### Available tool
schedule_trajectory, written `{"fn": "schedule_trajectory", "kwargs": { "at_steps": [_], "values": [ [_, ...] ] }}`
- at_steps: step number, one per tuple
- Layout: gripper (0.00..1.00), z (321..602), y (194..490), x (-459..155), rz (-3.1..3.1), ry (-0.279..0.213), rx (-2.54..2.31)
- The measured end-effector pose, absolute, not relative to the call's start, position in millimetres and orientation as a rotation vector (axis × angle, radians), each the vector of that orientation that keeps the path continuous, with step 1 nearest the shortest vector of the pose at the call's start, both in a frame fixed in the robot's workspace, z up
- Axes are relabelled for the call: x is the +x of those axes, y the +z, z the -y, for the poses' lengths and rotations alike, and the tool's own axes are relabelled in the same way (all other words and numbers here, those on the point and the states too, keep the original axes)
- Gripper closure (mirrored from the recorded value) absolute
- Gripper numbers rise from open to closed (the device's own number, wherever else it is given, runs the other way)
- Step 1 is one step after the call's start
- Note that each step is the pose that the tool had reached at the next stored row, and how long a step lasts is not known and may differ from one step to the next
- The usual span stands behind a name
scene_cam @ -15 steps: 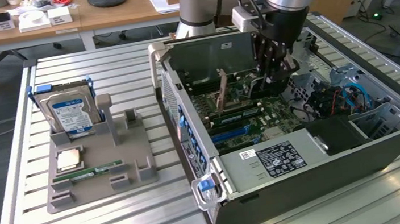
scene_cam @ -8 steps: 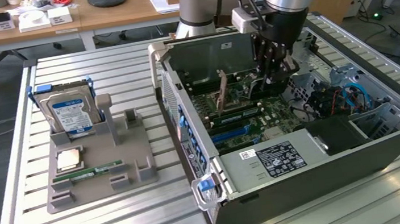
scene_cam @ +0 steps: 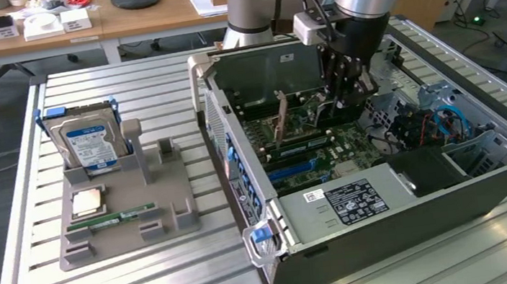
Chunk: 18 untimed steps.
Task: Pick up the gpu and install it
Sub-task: 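Insert the gpu into the slot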
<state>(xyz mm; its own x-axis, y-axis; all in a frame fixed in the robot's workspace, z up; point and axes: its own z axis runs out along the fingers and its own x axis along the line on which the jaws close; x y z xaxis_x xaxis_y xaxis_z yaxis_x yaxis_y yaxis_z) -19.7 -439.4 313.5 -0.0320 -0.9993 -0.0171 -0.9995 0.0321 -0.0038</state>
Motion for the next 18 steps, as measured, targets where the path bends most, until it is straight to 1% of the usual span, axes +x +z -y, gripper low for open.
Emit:
{"fn": "schedule_trajectory", "kwargs": {
  "at_steps": [18],
  "values": [
    [0.74, 439.4, 304.1, -22.0, -2.249, 0.008, -2.178]
  ]
}}
